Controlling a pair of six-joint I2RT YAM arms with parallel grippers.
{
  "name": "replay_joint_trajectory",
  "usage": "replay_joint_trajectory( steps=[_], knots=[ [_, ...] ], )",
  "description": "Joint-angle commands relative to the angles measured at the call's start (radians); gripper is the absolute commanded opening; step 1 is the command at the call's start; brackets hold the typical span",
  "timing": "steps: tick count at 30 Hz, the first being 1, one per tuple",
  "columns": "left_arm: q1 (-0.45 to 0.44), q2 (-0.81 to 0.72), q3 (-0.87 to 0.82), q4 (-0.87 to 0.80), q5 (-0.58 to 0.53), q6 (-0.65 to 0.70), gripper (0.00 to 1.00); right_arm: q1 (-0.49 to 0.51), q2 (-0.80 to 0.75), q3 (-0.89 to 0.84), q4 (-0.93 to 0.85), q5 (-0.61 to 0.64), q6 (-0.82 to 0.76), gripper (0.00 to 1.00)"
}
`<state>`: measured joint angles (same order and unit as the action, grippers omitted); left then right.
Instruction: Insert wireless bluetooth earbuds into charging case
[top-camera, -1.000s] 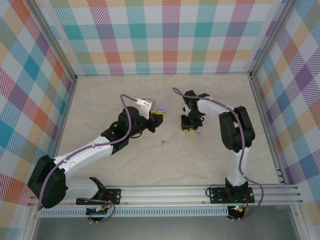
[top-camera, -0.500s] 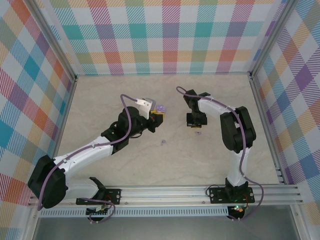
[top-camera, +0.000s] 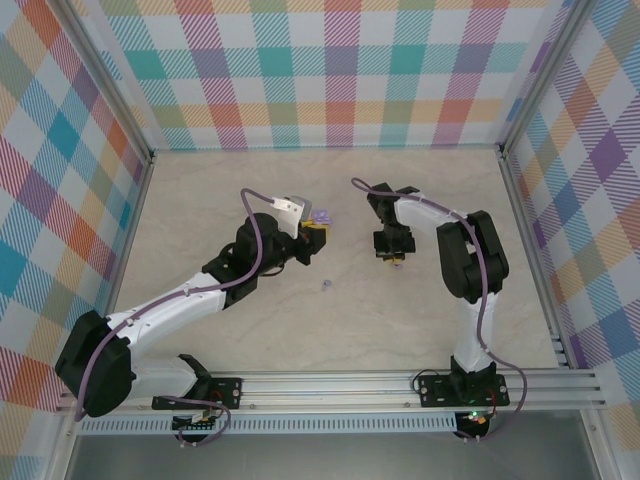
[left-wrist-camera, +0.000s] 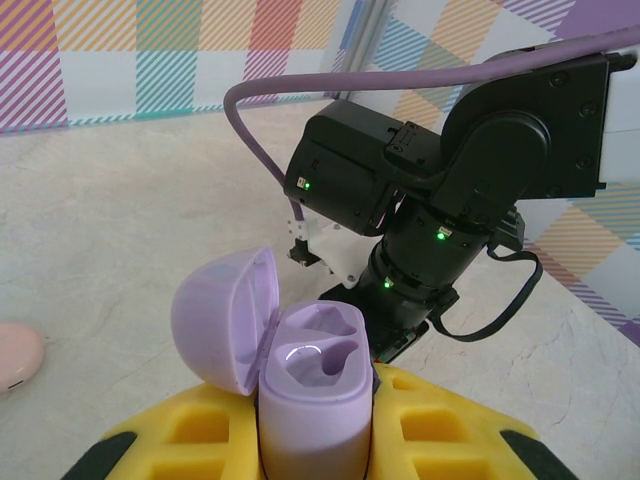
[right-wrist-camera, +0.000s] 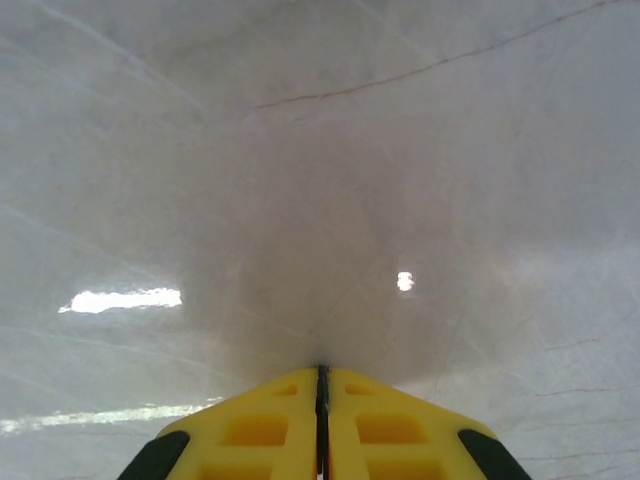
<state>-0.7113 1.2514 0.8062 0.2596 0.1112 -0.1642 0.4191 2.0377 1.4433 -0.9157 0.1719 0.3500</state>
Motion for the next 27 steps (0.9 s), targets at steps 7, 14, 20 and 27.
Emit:
replay_joint_trajectory(
  steps=[7, 14, 20, 27],
  knots=[
    [0.002, -0.031, -0.009, -0.003, 0.0, -0.008, 0.1, 0.008, -0.041, -0.025, -0.143, -0.053, -0.163, 0.09],
    [0.001, -0.032, -0.007, -0.006, -0.002, -0.007, 0.1, 0.007, -0.061, -0.036, -0.173, -0.017, -0.195, 0.1],
    [0.002, -0.029, -0.006, -0.008, -0.003, -0.008, 0.1, 0.007, -0.103, -0.041, -0.146, -0.011, -0.174, 0.11],
    [0.001, -0.029, 0.003, -0.018, 0.002, -0.003, 0.1, -0.023, -0.225, -0.117, -0.041, -0.074, 0.031, 0.22]
  ],
)
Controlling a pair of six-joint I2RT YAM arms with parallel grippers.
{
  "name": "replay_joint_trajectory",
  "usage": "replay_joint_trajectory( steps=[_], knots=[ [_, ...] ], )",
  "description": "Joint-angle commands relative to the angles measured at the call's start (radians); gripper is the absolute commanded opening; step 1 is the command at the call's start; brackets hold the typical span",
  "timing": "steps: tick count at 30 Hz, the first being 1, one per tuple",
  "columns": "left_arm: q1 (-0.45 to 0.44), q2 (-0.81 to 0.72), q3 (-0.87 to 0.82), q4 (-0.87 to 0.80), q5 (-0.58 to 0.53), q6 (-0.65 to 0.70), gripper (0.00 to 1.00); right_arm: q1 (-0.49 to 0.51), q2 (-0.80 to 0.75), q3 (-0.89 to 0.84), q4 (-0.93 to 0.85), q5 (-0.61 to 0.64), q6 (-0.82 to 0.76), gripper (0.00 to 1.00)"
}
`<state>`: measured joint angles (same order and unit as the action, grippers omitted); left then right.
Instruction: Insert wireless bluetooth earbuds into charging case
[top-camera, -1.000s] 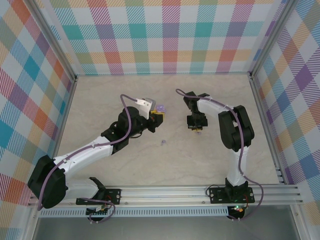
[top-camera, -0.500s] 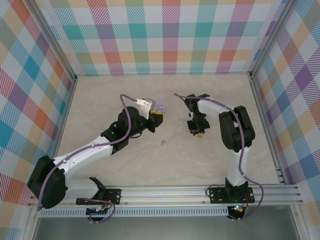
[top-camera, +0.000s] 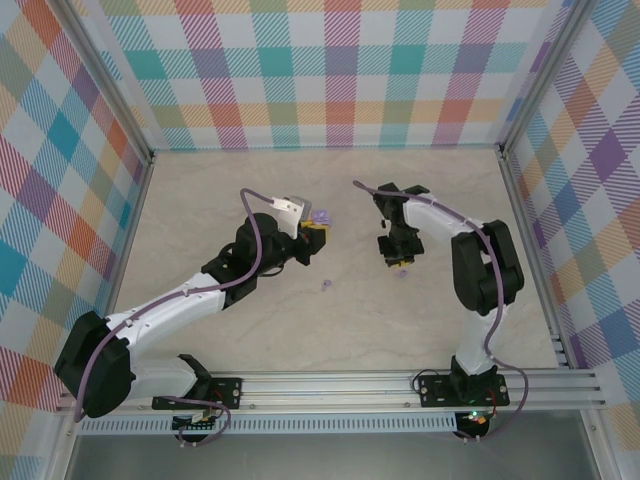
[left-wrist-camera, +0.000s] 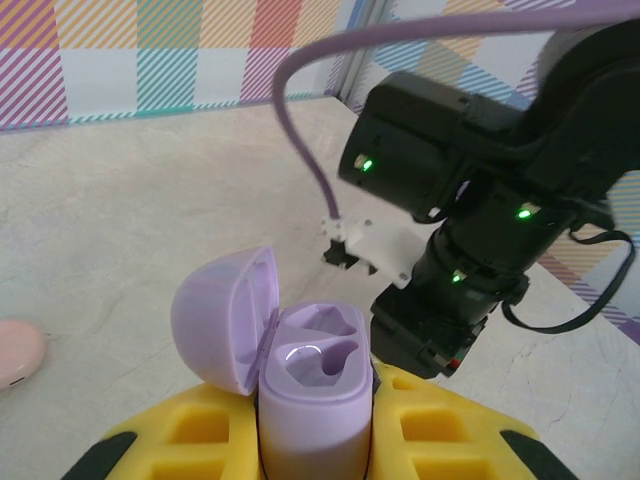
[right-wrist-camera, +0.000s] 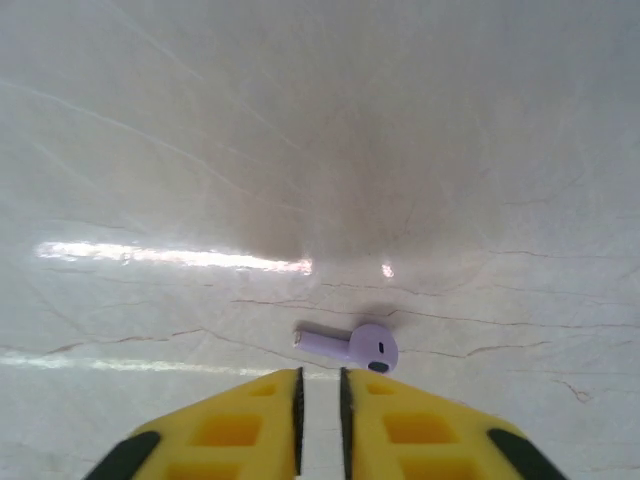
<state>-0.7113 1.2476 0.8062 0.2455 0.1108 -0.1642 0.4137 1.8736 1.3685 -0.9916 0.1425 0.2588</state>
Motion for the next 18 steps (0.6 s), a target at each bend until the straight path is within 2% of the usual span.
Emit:
replay_joint_trajectory(
  steps=[1, 3, 8, 18],
  knots=[
    [0.001, -0.028, 0.003, -0.006, 0.002, -0.001, 0.1, -0.035, -0.083, -0.071, 0.059, -0.073, 0.165, 0.23],
    [0.002, -0.03, 0.002, -0.007, 0.001, 0.0, 0.1, -0.062, -0.126, -0.138, 0.106, -0.101, 0.249, 0.26],
    [0.001, -0.022, 0.001, 0.003, 0.005, 0.0, 0.1, -0.073, -0.207, -0.262, 0.194, -0.138, 0.415, 0.47],
    [0.001, -0.006, 0.01, 0.015, 0.019, -0.003, 0.1, -0.073, -0.173, -0.3, 0.264, -0.167, 0.502, 0.51]
  ],
)
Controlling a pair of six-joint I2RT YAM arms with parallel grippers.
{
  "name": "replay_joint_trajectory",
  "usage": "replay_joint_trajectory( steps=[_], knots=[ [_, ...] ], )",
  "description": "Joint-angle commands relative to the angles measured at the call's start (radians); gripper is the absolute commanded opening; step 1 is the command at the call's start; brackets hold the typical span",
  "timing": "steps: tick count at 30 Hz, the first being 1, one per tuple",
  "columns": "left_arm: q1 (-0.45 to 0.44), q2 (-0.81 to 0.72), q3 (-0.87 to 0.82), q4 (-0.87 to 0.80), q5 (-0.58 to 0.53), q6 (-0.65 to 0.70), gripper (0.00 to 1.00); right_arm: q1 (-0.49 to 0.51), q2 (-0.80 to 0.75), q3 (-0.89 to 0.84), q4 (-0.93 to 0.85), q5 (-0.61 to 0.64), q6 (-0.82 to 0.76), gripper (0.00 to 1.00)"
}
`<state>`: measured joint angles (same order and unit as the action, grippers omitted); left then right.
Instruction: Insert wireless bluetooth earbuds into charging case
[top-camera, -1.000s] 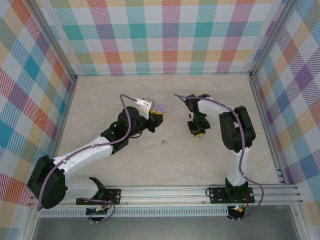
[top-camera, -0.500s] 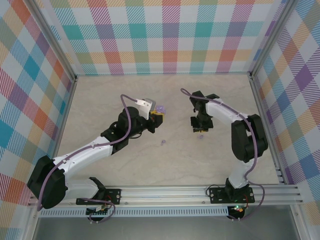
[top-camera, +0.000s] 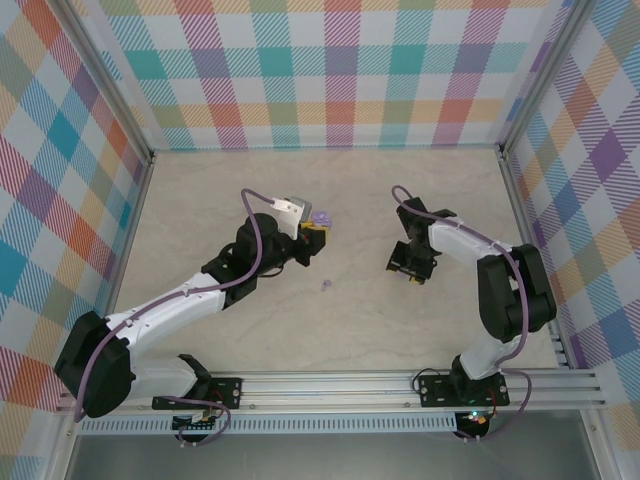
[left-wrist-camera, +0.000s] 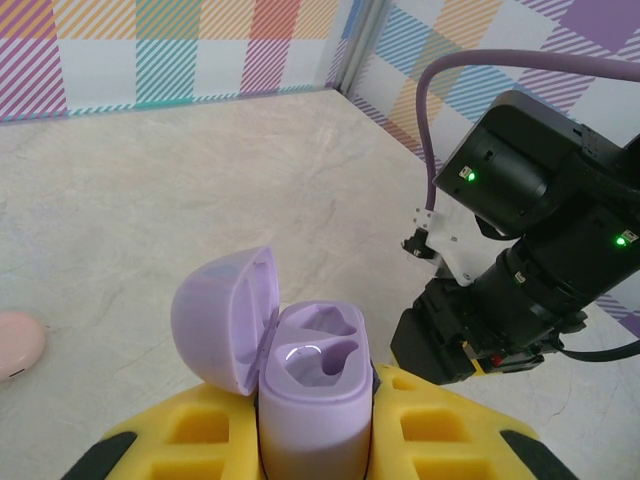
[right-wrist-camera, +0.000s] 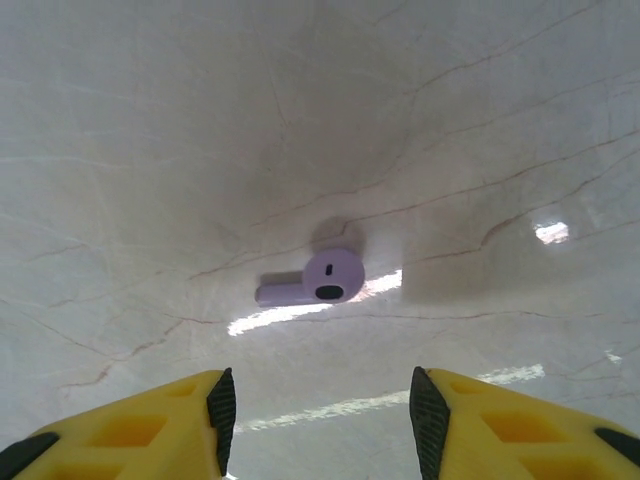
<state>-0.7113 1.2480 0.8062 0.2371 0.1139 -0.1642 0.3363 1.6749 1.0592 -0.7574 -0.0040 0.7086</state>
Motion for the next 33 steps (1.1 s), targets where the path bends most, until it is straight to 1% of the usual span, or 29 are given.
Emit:
replay_joint_trajectory(
  steps=[1, 11, 17, 22, 25, 27, 33],
  knots=[
    [0.001, -0.005, 0.007, 0.024, 0.017, -0.006, 0.1, 0.003, 0.034, 0.014, 0.031, -0.016, 0.054, 0.5],
    [0.002, -0.019, -0.002, 0.019, 0.009, -0.008, 0.1, 0.004, 0.104, 0.058, 0.032, 0.02, 0.042, 0.47],
    [0.001, -0.026, -0.006, 0.014, 0.006, -0.006, 0.1, 0.004, 0.16, 0.108, 0.032, 0.025, -0.001, 0.41],
    [0.002, -0.028, -0.008, 0.013, 0.002, -0.006, 0.1, 0.006, 0.207, 0.173, -0.01, 0.046, -0.063, 0.4],
    [0.002, -0.03, -0.01, 0.013, 0.001, -0.004, 0.1, 0.007, 0.228, 0.201, -0.033, 0.047, -0.098, 0.36],
    [0.001, -0.03, -0.011, 0.013, 0.0, -0.003, 0.1, 0.011, 0.236, 0.214, -0.048, 0.049, -0.12, 0.35],
    [0.001, -0.034, -0.013, 0.013, -0.002, -0.002, 0.1, 0.037, 0.261, 0.261, -0.148, 0.085, -0.171, 0.33]
  ],
)
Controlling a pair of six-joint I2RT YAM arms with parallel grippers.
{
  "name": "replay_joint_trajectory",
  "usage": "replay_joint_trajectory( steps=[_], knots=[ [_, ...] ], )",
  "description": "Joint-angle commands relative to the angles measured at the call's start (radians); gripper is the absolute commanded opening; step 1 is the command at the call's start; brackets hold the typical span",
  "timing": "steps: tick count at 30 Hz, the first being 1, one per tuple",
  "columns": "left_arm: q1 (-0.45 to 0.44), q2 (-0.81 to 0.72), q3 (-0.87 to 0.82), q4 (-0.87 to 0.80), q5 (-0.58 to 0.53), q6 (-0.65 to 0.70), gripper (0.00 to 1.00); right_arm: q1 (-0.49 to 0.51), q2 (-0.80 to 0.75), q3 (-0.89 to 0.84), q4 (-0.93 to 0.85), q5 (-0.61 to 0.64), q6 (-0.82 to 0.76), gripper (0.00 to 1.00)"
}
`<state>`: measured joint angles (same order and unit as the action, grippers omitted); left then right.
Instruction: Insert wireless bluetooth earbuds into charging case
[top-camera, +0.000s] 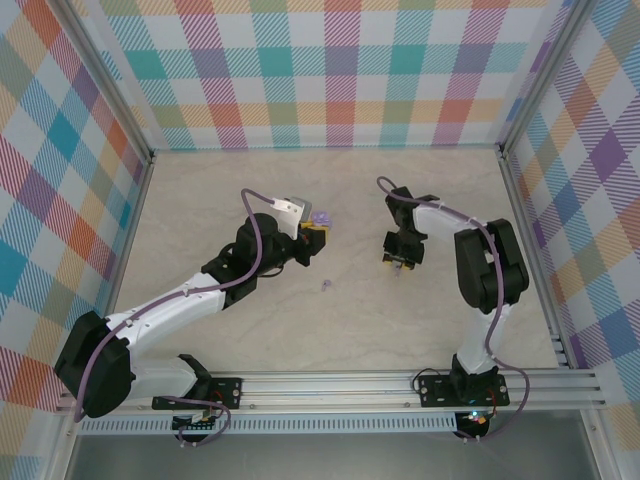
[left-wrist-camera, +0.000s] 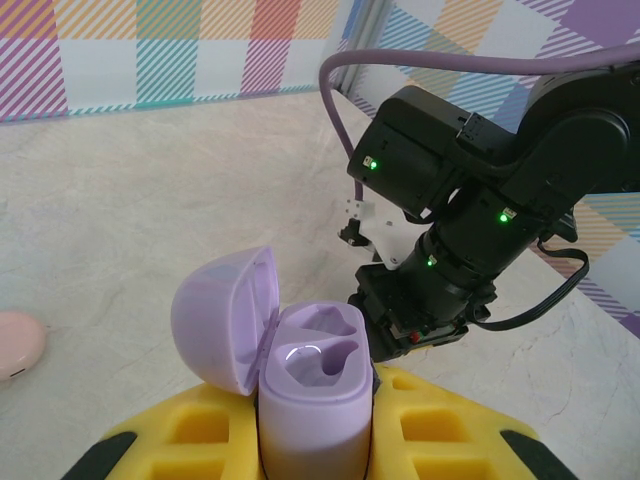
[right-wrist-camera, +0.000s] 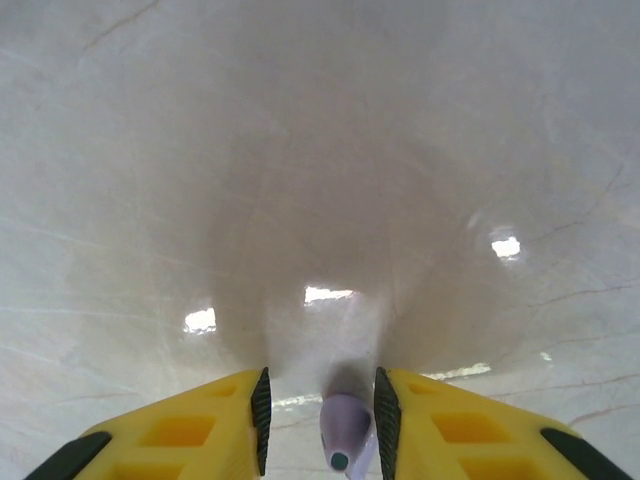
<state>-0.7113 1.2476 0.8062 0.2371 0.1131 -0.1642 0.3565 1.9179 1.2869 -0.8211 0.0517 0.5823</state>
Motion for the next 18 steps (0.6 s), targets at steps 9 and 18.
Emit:
replay_joint_trajectory(
  steps=[9, 18],
  knots=[
    [0.001, -0.031, -0.015, 0.019, 0.0, -0.003, 0.1, 0.041, 0.034, 0.047, -0.132, 0.068, -0.026, 0.3],
    [0.001, -0.029, -0.012, 0.017, 0.003, -0.002, 0.1, 0.044, 0.052, 0.037, -0.117, 0.093, -0.004, 0.27]
  ],
)
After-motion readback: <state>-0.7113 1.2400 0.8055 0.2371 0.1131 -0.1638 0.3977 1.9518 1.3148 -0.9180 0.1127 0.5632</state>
